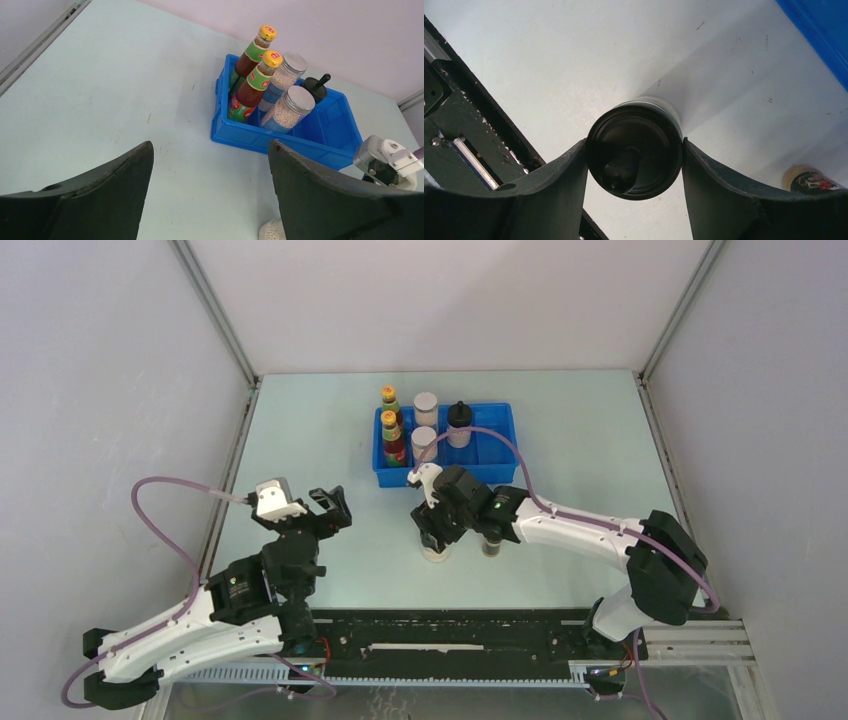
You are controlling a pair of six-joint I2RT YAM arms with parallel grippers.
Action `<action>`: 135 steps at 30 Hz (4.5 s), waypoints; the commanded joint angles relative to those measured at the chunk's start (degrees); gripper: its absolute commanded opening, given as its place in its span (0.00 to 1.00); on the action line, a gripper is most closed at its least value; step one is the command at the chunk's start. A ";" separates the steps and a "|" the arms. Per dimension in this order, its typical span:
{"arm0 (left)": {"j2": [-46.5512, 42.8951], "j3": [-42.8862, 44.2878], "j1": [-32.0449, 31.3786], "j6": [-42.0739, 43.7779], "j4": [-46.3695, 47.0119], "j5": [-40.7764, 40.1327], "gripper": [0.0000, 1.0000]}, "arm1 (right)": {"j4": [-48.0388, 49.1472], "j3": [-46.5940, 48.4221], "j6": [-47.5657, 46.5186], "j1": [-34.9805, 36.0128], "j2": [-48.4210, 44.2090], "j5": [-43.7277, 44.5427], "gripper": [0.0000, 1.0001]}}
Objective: Organize the condiment bottles
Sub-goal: Pick up the bottle from the center of the board, then place the bottle in the storage box.
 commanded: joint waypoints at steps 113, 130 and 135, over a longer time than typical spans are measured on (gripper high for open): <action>3.73 -1.64 -0.29 3.12 9.12 5.42 0.88 | 2.90 28.86 2.47 -25.45 21.07 3.95 0.00; 4.04 -1.83 -0.29 2.68 9.10 5.50 0.88 | 3.75 26.72 3.05 -25.46 22.69 3.92 0.07; 3.81 -1.92 -0.29 2.59 9.03 5.60 0.88 | 3.67 26.54 3.12 -25.49 22.89 3.94 0.30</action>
